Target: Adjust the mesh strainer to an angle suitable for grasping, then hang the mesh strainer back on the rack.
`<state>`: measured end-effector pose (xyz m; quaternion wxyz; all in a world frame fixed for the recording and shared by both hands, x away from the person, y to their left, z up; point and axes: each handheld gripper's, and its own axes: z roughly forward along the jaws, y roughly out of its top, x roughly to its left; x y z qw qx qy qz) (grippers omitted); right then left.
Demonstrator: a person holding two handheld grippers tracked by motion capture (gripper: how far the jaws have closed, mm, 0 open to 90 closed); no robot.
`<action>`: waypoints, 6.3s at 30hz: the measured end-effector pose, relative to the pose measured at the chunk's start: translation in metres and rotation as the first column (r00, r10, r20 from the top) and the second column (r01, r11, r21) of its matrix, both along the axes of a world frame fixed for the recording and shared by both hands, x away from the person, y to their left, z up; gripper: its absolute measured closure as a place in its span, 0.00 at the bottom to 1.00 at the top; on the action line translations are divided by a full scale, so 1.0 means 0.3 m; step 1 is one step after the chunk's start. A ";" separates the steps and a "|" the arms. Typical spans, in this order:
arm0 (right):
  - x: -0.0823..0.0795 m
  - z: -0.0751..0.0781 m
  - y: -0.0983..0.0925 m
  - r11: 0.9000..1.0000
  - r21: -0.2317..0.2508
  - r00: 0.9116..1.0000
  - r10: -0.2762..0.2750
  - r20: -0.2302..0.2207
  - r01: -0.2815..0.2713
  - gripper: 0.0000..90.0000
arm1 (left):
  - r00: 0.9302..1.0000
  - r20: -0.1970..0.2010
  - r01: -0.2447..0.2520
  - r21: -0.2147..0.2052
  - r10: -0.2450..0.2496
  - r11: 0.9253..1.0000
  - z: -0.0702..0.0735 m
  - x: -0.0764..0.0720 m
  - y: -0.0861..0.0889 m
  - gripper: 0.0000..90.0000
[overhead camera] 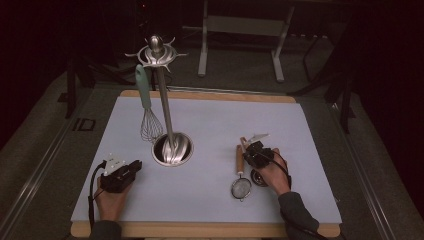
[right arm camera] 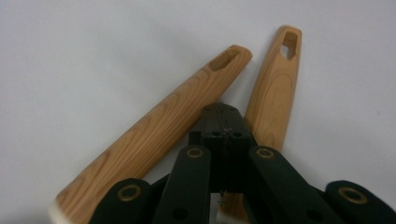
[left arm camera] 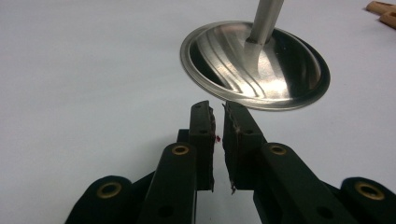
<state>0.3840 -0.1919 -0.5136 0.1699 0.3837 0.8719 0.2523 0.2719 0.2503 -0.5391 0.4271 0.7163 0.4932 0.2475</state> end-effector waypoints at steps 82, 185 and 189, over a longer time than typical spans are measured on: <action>-0.025 0.126 0.135 0.973 0.224 0.963 0.104 -0.249 -0.047 0.79 | 1.000 -0.005 -0.004 0.008 0.004 1.000 -0.001 0.003 -0.002 0.90; -0.025 0.527 0.250 0.683 0.458 0.822 0.460 0.335 -0.569 0.79 | 1.000 0.019 -0.024 -0.021 0.024 1.000 -0.002 -0.006 0.007 0.89; -0.027 0.555 0.246 0.675 0.463 0.818 0.453 0.354 -0.574 0.79 | 1.000 0.019 -0.024 -0.021 0.024 0.999 -0.002 -0.006 0.007 0.89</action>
